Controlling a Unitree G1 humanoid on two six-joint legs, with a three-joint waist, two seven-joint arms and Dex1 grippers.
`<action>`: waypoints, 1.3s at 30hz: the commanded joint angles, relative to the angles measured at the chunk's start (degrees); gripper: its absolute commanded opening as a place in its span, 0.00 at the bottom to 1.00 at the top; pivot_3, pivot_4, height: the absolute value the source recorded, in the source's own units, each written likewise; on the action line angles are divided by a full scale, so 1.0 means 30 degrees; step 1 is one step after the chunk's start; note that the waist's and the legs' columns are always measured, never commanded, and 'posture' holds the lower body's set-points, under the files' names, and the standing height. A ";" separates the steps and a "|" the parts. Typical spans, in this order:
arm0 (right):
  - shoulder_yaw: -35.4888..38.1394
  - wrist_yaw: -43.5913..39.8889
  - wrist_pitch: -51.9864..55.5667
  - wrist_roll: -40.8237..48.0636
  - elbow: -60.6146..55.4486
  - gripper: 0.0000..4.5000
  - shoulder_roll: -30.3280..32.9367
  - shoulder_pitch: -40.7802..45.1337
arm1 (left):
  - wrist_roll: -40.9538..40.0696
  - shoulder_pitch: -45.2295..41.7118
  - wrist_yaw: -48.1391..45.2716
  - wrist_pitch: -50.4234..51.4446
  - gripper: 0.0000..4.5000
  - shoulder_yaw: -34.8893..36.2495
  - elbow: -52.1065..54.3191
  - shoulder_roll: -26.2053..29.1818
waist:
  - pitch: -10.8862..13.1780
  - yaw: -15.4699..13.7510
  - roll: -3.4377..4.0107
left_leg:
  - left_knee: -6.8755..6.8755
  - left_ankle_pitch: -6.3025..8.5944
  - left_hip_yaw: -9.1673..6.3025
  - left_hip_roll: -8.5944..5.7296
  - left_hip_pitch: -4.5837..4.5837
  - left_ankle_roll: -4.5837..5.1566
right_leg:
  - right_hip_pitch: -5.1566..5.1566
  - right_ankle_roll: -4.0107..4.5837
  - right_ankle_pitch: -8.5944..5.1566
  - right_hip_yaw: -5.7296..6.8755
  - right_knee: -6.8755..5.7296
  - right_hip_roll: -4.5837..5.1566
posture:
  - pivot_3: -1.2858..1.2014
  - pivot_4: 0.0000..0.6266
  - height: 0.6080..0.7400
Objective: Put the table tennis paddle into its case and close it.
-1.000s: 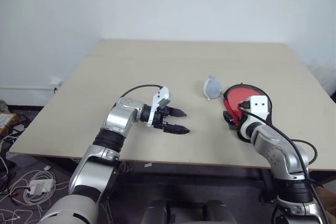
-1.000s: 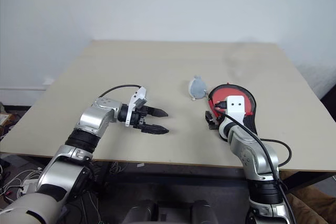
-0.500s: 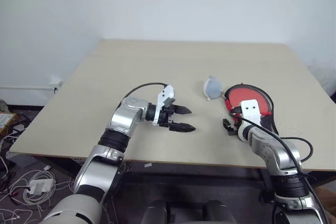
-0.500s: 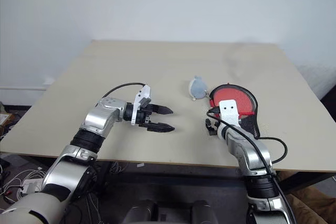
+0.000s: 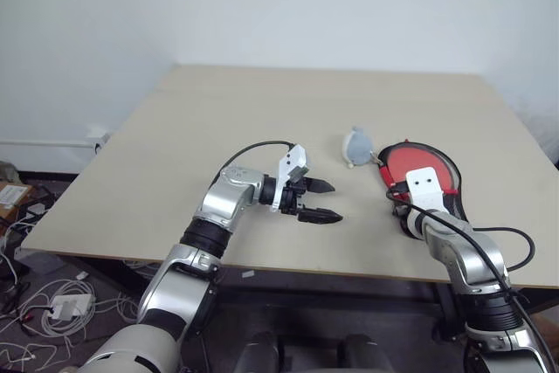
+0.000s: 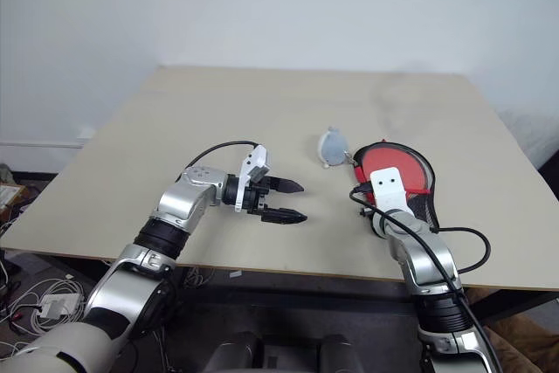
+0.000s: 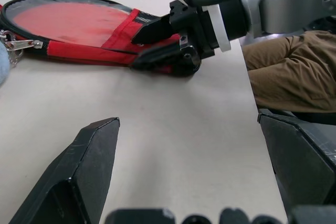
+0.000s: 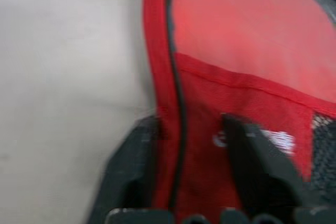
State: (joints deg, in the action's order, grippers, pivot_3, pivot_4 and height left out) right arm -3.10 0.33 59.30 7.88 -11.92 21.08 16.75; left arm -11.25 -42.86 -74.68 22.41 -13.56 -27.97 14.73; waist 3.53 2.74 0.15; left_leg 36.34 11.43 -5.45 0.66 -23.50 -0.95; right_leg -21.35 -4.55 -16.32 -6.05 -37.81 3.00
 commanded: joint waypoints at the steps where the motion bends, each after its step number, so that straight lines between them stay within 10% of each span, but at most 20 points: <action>1: 0.0469 0.0038 0.0215 -0.0617 0.0144 0.14 0.0064 0.0066 | -0.0320 -0.0465 0.0190 0.0007 1.00 0.0256 0.0497 0.0017 | 0.0000 -0.0009 -0.0001 | 0.0000 0.0000 -0.0001 0.0000 0.0000 0.0000 | 0.0002 -0.0001 0.0000 0.0001 0.0000 0.0000 | 0.52 0.00 1.00; 3: 0.0496 0.0000 0.0212 -0.0624 0.0115 0.01 0.0002 0.0155 | -0.0348 -0.0474 0.0210 0.0025 1.00 0.0239 0.0541 0.0020 | 0.0000 -0.0006 -0.0002 | 0.0004 0.0000 -0.0001 0.0000 0.0000 0.0000 | 0.0007 -0.0001 0.0000 0.0002 0.0001 0.0000 | 0.52 0.00 1.00; 19: 0.4608 -0.2513 0.2186 0.3486 -0.3461 0.01 -0.2954 0.0776 | -0.0473 -0.0698 0.0123 0.0169 1.00 0.0184 0.0331 0.0144 | 0.0001 0.0069 0.0004 | -0.0018 0.0000 -0.0004 0.0001 0.0000 0.0000 | -0.0019 0.0014 0.0010 0.0001 -0.0009 -0.0001 | 0.52 0.00 1.00; 39: 0.6432 -0.6145 0.9328 1.0555 -1.3136 0.01 -0.2630 -0.5986 | -0.0191 -0.1778 -0.0175 -0.0980 1.00 0.0158 -0.1621 0.0285 | 0.0007 0.0056 0.0003 | -0.0026 0.0001 -0.0007 0.0004 -0.0009 -0.0001 | -0.0027 -0.0008 -0.0004 0.0003 -0.0007 -0.0004 | 0.52 0.00 1.00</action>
State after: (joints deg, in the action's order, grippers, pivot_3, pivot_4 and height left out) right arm 16.66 -16.09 86.95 36.30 -45.97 12.20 0.41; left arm -11.68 -46.43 -74.66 20.58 -13.64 -33.76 15.47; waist 3.55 2.91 0.15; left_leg 36.27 11.43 -5.48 0.67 -23.53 -0.95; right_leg -21.43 -4.57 -16.34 -6.03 -37.82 2.99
